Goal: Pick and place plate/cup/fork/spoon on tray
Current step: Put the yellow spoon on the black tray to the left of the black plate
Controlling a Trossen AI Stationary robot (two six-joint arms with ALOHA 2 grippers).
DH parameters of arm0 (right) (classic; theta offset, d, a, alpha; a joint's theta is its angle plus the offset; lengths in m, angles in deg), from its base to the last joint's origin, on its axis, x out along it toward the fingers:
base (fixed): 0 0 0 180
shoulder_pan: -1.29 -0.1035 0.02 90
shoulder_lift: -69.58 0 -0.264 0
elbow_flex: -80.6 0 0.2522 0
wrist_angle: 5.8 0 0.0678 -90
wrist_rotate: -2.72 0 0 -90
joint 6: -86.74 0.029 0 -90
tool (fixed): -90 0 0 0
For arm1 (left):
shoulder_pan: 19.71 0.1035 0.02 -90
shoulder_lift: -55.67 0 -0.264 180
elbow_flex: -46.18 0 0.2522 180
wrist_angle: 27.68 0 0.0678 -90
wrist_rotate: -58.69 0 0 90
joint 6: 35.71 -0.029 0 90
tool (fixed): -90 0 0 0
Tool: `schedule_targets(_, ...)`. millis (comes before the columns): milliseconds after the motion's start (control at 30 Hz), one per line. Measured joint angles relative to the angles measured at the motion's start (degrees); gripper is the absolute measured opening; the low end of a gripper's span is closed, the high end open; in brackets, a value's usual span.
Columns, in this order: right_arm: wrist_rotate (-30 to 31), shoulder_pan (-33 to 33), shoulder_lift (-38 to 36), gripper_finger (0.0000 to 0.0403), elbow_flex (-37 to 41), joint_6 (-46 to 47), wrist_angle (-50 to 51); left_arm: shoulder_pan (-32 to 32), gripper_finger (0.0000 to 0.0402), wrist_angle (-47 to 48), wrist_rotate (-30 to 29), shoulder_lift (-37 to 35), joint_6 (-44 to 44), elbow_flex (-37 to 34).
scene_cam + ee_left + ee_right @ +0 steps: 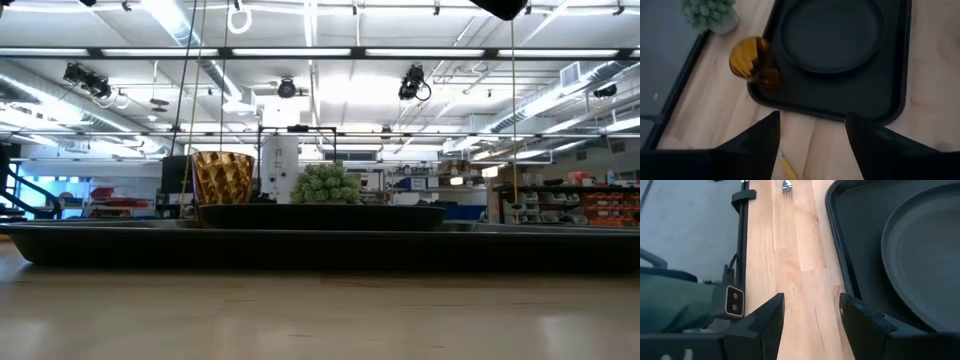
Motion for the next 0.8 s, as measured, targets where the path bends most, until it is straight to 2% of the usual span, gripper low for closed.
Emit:
schedule_targets(167,-1.0,1.4,0.0,0.0197,0.0,5.4,0.0,-0.3,0.0229,0.0,0.9,0.0,1.9,0.0)
schedule_targets(267,-0.2,1.9,0.0,0.0197,0.0,4.7,0.0,-0.3,0.0229,0.4,6.2,0.0,6.3,0.0)
schedule_targets(433,2.4,1.9,0.0,0.0197,0.0,-3.4,0.0,-0.9,0.0229,2.4,14.3,-0.1,15.4,-0.9)
schedule_targets(600,2.8,2.5,0.0,0.0197,0.0,-6.5,0.0,-2.6,0.0229,2.5,19.0,-1.2,23.1,-9.2)
schedule_targets(800,2.6,2.6,0.0,0.0197,0.0,-6.7,0.0,-2.5,0.0229,0.5,19.4,-1.5,29.2,-23.1)
